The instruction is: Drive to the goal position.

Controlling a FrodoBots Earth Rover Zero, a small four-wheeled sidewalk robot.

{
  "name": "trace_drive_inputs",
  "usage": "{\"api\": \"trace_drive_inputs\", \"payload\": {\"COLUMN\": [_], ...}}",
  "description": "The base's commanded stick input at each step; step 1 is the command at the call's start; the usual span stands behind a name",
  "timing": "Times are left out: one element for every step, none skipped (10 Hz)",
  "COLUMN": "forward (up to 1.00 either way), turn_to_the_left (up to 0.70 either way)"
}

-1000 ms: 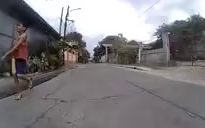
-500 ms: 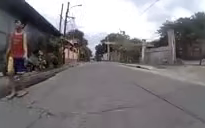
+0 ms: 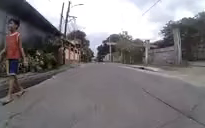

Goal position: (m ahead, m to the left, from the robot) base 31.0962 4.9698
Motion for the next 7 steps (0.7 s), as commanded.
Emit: {"api": "trace_drive_inputs", "payload": {"forward": [1.00, 1.00, 1.00, 1.00, 1.00, 1.00, 1.00], "turn_to_the_left": [0.05, 0.05, 0.05, 0.05, 0.05, 0.05, 0.05]}}
